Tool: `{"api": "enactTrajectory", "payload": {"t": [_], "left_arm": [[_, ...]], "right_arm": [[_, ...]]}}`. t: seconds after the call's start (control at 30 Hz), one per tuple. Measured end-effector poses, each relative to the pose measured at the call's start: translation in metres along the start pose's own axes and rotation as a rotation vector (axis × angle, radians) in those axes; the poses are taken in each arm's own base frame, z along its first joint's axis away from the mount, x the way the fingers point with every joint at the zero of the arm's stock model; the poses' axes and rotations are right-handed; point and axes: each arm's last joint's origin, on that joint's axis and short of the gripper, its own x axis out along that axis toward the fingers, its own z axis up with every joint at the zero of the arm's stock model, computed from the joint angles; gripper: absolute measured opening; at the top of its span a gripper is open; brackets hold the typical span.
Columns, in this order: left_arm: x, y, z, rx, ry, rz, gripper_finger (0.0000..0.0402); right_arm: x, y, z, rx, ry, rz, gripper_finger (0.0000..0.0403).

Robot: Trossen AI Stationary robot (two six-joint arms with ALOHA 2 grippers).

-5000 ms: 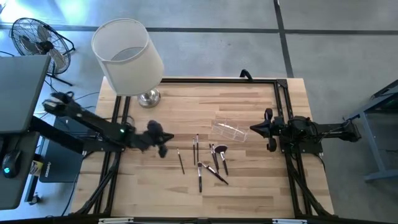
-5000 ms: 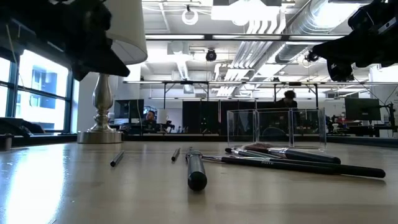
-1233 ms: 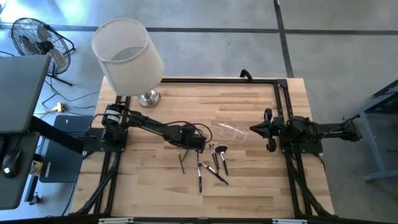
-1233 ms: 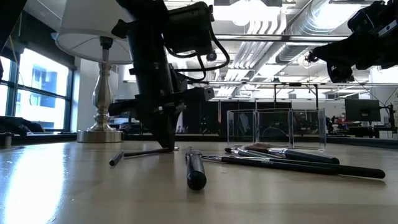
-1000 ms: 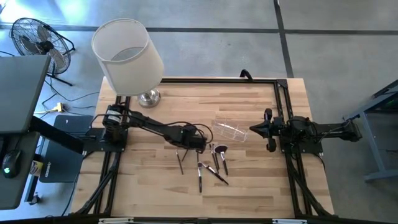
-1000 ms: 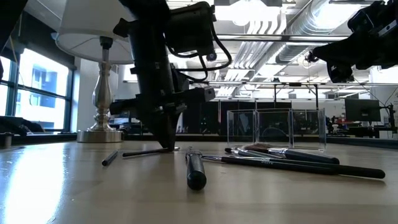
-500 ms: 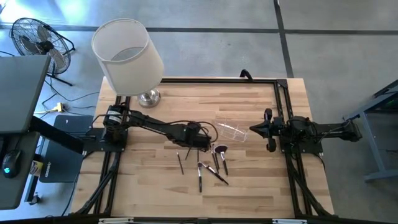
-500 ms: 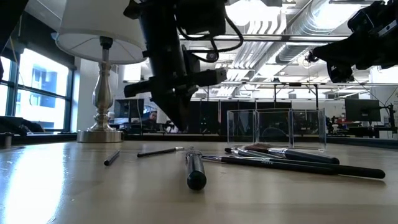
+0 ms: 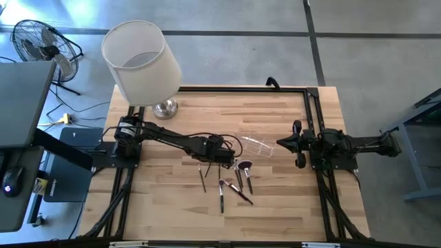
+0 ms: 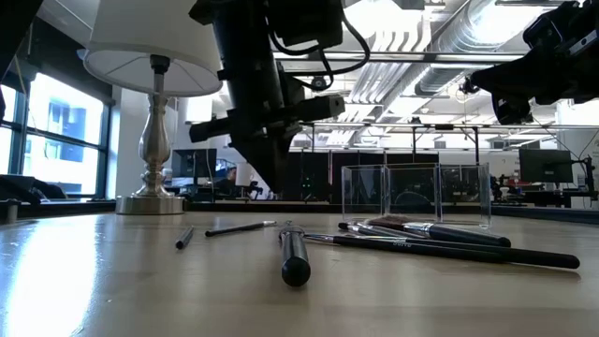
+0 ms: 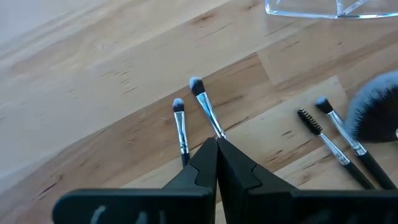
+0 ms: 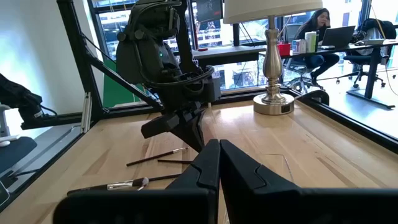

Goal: Put items in baskets/containers
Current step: Put the black eyeshadow brush into the transparent organizer

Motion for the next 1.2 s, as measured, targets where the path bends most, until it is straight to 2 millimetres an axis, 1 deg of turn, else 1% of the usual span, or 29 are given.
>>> {"api": "enactTrajectory", "payload": {"t": [0.4, 0.47, 0.73, 0.87, 1.0, 1.03, 1.1, 1.2], "left_arm": [[0.000, 0.001, 0.001, 0.013, -0.025, 0.019, 0.0004], [0.000, 0.002, 0.001, 0.025, -0.037, 0.028, 0.0015], [0.001, 0.004, 0.003, 0.028, -0.030, 0.042, 0.0084], [0.016, 0.006, 0.004, 0.025, 0.019, 0.070, 0.0098], [0.029, 0.006, 0.005, 0.020, 0.071, 0.073, 0.0099], [0.032, 0.008, 0.003, 0.027, 0.088, 0.091, 0.0099], [0.036, 0.006, 0.003, 0.023, 0.084, 0.081, 0.0099], [0.038, 0.008, 0.002, 0.033, 0.074, 0.106, 0.0099]], "right_arm": [[0.000, 0.000, 0.000, 0.000, 0.000, 0.000, 0.0005], [0.000, 0.000, 0.000, 0.000, -0.001, 0.000, 0.0005], [0.000, 0.000, 0.000, 0.000, -0.001, 0.000, 0.0005], [0.000, 0.000, 0.000, 0.000, 0.000, -0.001, 0.0005], [0.000, 0.000, 0.000, 0.000, 0.000, 0.000, 0.0005], [0.000, 0.000, 0.000, 0.000, 0.001, 0.000, 0.0005], [0.000, 0.000, 0.000, 0.000, 0.000, -0.001, 0.0005], [0.000, 0.000, 0.000, 0.000, 0.000, 0.000, 0.0005]]}}
